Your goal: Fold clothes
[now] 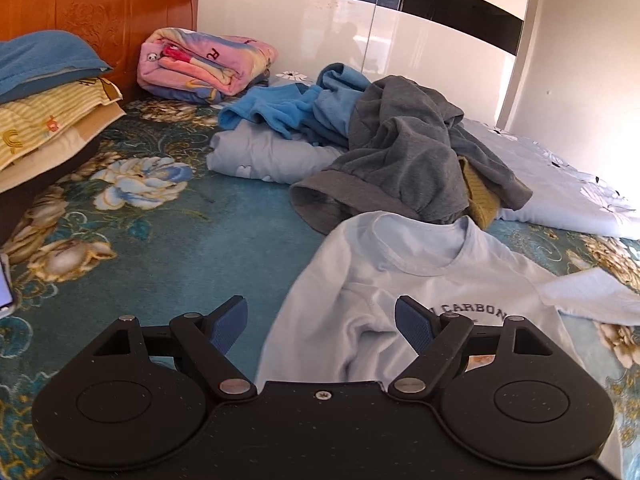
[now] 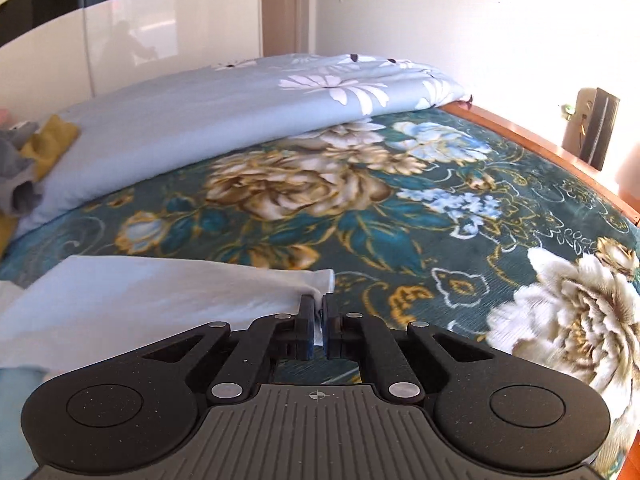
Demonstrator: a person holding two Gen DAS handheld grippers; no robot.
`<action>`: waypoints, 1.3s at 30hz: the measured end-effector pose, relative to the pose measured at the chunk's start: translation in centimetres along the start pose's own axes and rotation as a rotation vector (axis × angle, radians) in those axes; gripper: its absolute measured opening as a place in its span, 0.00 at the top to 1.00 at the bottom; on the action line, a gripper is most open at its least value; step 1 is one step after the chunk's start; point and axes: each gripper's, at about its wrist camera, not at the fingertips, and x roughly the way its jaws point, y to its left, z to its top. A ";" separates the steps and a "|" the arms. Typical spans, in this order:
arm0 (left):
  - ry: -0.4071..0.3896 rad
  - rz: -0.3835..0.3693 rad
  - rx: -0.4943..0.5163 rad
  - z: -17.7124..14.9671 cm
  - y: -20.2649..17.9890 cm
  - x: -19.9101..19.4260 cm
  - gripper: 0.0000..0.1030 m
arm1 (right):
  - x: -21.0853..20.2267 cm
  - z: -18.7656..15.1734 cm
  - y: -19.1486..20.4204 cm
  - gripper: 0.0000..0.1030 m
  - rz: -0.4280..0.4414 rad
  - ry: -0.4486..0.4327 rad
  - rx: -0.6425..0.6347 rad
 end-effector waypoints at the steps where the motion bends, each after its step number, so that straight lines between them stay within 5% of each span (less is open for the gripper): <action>1: -0.002 -0.002 0.003 0.1 -0.2 0.0 0.23 | 0.6 -0.1 -0.1 0.98 -0.010 0.013 -0.009; 5: -0.015 -0.016 0.003 0.2 -0.3 -0.9 0.22 | 1.3 -0.9 0.2 0.94 -0.047 0.060 -0.029; 9: -0.029 -0.024 -0.026 -0.2 0.8 -2.4 0.21 | -1.7 -1.3 -0.1 0.67 0.021 0.025 0.024; 11: -0.037 -0.022 -0.039 -0.7 1.7 -3.3 0.18 | -4.0 -1.5 0.3 0.66 0.034 -0.010 0.013; 13: -0.040 -0.020 -0.056 -1.2 2.6 -4.1 0.18 | -6.3 -2.2 0.8 0.55 0.051 -0.040 0.015; 17: -0.032 -0.022 -0.101 -2.7 4.6 -5.5 0.18 | -10.7 -5.1 2.7 0.18 0.179 -0.070 0.091; 22: 0.015 -0.031 -0.089 -5.3 6.5 -6.6 0.18 | -14.3 -8.5 6.6 0.13 0.306 -0.063 0.061; 25: 0.048 -0.004 -0.060 -7.5 7.0 -7.0 0.21 | -16.3 -9.9 8.8 0.02 0.349 -0.058 0.022; 30: 0.114 -0.051 -0.070 -10.3 7.3 -6.4 0.27 | -19.6 -12.3 12.4 0.02 0.421 -0.050 -0.044; 36: 0.122 -0.071 -0.051 -11.5 6.5 -6.1 0.54 | -21.9 -12.5 13.9 0.02 0.435 -0.062 -0.069; 37: 0.123 -0.074 -0.048 -11.7 6.3 -6.0 0.64 | -22.1 -12.6 14.0 0.02 0.436 -0.063 -0.071; 39: 0.125 -0.080 -0.041 -12.0 6.0 -6.0 1.00 | -22.5 -12.7 14.3 0.02 0.437 -0.061 -0.079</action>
